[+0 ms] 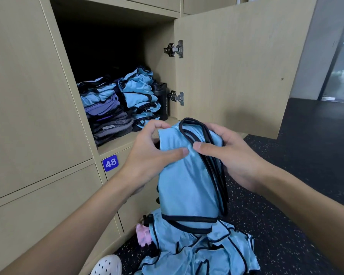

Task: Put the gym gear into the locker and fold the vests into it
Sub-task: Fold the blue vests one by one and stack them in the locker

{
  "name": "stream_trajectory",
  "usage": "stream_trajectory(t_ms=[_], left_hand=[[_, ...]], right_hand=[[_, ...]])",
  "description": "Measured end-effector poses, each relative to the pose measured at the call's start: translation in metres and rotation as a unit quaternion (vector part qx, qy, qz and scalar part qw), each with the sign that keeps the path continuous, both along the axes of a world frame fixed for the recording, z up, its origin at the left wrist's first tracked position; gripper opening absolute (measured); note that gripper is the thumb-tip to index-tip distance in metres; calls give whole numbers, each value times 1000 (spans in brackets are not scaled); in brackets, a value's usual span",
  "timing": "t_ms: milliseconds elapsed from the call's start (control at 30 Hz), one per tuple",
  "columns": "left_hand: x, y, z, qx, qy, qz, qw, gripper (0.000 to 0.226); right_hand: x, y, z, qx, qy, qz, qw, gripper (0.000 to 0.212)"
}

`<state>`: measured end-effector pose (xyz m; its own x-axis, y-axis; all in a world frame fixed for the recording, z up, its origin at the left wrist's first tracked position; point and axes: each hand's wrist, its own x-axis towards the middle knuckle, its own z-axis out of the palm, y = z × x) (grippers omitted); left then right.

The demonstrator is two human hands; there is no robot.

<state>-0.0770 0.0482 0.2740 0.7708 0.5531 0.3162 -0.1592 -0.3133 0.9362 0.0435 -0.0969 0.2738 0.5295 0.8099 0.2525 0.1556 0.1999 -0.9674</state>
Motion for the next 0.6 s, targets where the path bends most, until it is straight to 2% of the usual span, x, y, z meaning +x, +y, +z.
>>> stream_trajectory(t_ms=[133, 200, 300, 367, 467, 533, 600], left_hand=[[1, -3, 4, -80, -46, 32, 995, 55], [2, -2, 5, -110, -66, 50, 990, 57], [2, -4, 5, -136, -61, 53, 987, 66], [0, -5, 2, -137, -50, 34, 989, 87], [-2, -6, -4, -87, -58, -18, 994, 116], [-3, -6, -6, -42, -60, -61, 995, 113], [-5, -6, -4, 4, -54, -83, 995, 100]], right_hand=[[1, 3, -3, -34, 0, 10, 999, 92], [-2, 6, -6, -37, -11, 12, 999, 104], [-3, 9, -7, -10, -16, -15, 1000, 103], [-3, 8, -5, 10, -10, -38, 999, 101], [-1, 6, -2, 30, -12, -85, 996, 95], [1, 6, -3, 45, -1, -91, 995, 85], [1, 6, -3, 52, -6, -86, 995, 70]])
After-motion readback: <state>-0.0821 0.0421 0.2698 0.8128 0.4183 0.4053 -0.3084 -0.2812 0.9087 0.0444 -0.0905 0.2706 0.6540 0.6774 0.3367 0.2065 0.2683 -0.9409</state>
